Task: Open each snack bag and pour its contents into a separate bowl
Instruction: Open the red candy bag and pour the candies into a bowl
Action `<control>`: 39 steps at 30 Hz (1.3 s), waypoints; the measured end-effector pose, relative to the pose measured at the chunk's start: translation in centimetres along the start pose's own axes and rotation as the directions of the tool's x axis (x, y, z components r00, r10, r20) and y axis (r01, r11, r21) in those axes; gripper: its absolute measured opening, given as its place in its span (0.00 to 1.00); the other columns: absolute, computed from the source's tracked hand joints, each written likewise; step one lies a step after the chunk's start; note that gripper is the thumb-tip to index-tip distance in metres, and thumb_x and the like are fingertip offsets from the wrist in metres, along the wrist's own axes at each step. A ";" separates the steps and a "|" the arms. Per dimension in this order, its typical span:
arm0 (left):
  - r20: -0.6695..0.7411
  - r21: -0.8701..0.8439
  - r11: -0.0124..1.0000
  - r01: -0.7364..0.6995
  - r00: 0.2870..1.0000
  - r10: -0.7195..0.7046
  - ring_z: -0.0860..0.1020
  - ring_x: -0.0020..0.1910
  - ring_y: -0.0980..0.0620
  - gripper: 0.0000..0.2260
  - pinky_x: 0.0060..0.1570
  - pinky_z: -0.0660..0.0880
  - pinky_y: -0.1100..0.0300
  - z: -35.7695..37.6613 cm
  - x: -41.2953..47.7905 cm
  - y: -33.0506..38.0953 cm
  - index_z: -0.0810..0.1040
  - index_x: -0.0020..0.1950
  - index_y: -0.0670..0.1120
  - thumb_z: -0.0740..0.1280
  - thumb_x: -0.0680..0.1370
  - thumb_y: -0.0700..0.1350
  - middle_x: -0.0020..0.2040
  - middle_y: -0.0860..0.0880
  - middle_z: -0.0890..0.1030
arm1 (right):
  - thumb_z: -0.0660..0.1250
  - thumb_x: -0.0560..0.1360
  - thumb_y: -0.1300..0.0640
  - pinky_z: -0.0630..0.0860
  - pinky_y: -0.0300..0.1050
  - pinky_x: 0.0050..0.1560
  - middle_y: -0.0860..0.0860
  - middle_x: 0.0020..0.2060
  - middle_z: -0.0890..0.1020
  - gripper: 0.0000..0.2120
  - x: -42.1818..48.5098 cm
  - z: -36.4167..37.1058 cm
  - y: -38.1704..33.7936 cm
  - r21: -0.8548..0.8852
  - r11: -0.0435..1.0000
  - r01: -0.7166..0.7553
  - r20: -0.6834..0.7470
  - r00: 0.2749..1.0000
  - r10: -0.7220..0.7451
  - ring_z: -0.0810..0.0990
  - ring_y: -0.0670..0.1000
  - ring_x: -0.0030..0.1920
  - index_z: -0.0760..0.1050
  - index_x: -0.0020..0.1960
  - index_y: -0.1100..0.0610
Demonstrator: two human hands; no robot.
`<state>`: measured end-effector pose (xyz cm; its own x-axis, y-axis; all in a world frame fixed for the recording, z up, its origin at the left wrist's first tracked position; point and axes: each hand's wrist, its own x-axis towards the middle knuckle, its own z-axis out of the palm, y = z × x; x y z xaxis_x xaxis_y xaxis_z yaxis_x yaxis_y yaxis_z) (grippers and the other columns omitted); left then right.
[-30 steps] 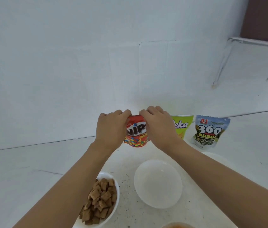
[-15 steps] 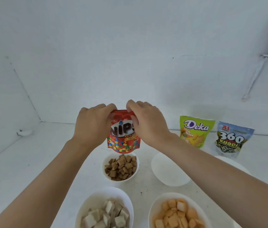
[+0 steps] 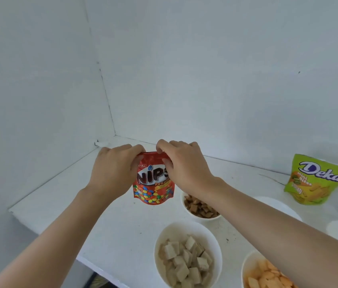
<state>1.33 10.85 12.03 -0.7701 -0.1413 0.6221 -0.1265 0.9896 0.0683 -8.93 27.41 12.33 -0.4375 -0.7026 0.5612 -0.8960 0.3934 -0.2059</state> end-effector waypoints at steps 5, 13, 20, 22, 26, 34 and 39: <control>0.088 0.012 0.998 0.058 0.994 -0.059 0.73 0.31 0.50 0.11 0.39 0.66 0.56 1.1 -2.0 -4.5 0.82 0.50 0.49 0.59 0.81 0.47 0.37 0.53 0.81 | 0.61 0.76 0.63 0.68 0.53 0.52 0.48 0.42 0.80 0.10 1.6 4.3 -1.8 0.056 0.998 -0.021 0.093 0.996 0.015 0.76 0.53 0.43 0.70 0.54 0.51; 0.329 -0.025 0.992 0.122 0.938 -0.107 0.79 0.43 0.50 0.10 0.44 0.70 0.56 4.7 -3.8 -9.9 0.81 0.57 0.51 0.60 0.83 0.47 0.46 0.53 0.83 | 0.60 0.75 0.63 0.68 0.52 0.51 0.48 0.39 0.79 0.11 2.5 11.7 -3.4 0.030 0.996 -0.089 0.227 0.971 0.080 0.76 0.53 0.42 0.70 0.54 0.51; 0.409 -0.130 0.980 0.149 0.909 -0.083 0.79 0.41 0.50 0.15 0.45 0.74 0.52 7.4 -5.0 -13.1 0.83 0.53 0.53 0.57 0.81 0.54 0.42 0.53 0.81 | 0.61 0.75 0.63 0.67 0.50 0.50 0.47 0.37 0.78 0.09 2.9 15.7 -3.5 -0.003 0.988 -0.154 0.299 0.943 0.148 0.74 0.52 0.39 0.68 0.51 0.51; 0.424 -0.158 0.973 0.171 0.901 -0.090 0.79 0.41 0.51 0.18 0.45 0.74 0.52 7.6 -5.0 -13.4 0.83 0.51 0.53 0.56 0.80 0.58 0.42 0.54 0.81 | 0.62 0.77 0.61 0.68 0.50 0.51 0.46 0.37 0.79 0.07 2.9 16.1 -3.1 0.020 0.986 -0.168 0.284 0.946 0.155 0.74 0.51 0.39 0.69 0.49 0.51; 0.427 -0.211 0.956 0.202 0.899 -0.095 0.79 0.43 0.52 0.13 0.45 0.75 0.54 7.8 -4.4 -14.1 0.84 0.50 0.52 0.62 0.82 0.56 0.43 0.54 0.82 | 0.65 0.76 0.61 0.70 0.51 0.52 0.45 0.38 0.80 0.05 2.9 16.6 -2.8 0.042 0.986 -0.159 0.242 0.960 0.144 0.77 0.50 0.40 0.73 0.47 0.52; 0.565 -0.353 0.838 0.416 0.809 -0.164 0.81 0.44 0.57 0.13 0.46 0.80 0.54 7.9 -3.6 -14.9 0.86 0.46 0.51 0.65 0.81 0.56 0.44 0.56 0.85 | 0.66 0.78 0.59 0.67 0.46 0.56 0.43 0.39 0.82 0.05 2.8 17.0 -3.3 0.097 0.985 -0.140 0.189 0.975 0.120 0.78 0.47 0.40 0.76 0.50 0.50; 0.663 -0.372 0.749 0.549 0.722 -0.199 0.81 0.39 0.53 0.16 0.41 0.75 0.57 7.8 -2.7 -15.4 0.87 0.44 0.46 0.65 0.81 0.55 0.41 0.49 0.86 | 0.67 0.77 0.59 0.70 0.49 0.55 0.45 0.41 0.84 0.05 3.1 17.1 -3.4 0.109 0.985 -0.132 0.206 0.973 0.108 0.80 0.48 0.43 0.79 0.50 0.51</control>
<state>0.46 -4.19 3.27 -0.9451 -0.3164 -0.0818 -0.2845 0.6731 0.6827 -8.57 13.76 1.07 -0.5375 -0.7633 0.3585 -0.8333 0.4158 -0.3642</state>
